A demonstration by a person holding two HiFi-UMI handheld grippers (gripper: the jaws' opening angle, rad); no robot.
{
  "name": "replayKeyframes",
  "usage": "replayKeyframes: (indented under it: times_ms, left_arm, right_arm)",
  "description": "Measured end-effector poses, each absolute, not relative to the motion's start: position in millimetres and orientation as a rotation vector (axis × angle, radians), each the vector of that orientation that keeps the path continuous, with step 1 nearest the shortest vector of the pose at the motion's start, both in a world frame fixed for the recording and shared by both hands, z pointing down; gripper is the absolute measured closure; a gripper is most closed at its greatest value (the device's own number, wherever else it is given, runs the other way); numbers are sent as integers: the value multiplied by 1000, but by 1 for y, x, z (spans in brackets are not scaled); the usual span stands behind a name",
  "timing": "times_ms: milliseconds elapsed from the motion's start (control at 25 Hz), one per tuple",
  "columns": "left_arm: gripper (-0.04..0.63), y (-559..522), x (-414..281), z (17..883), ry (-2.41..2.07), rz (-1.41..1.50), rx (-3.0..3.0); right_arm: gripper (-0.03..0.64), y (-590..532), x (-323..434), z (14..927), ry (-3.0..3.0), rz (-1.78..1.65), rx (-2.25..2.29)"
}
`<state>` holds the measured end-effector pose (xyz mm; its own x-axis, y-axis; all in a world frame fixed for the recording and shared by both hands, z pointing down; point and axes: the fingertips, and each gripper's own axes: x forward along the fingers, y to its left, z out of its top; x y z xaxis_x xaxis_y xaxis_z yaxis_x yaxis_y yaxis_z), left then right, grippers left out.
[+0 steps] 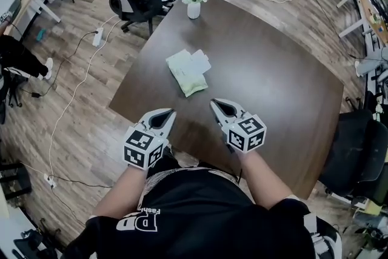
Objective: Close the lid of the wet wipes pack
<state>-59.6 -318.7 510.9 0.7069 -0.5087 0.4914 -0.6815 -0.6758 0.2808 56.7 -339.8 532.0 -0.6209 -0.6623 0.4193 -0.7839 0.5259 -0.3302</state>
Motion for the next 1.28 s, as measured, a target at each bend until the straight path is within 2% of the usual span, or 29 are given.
replayKeyframes:
  times_ms: [560,800,1280]
  left_arm:
    - [578,-354,-108,528,-872,505,2443]
    - [578,-359,-117,537,-843,514,2428]
    - [578,-357,-126,547,-800,551,2416]
  right_arm:
    - [607,-436,55,557,-2331,672,1395]
    - [554,-476,63,576,-2257,668,1431]
    - [537,-519,73,610,-2156,669,1441]
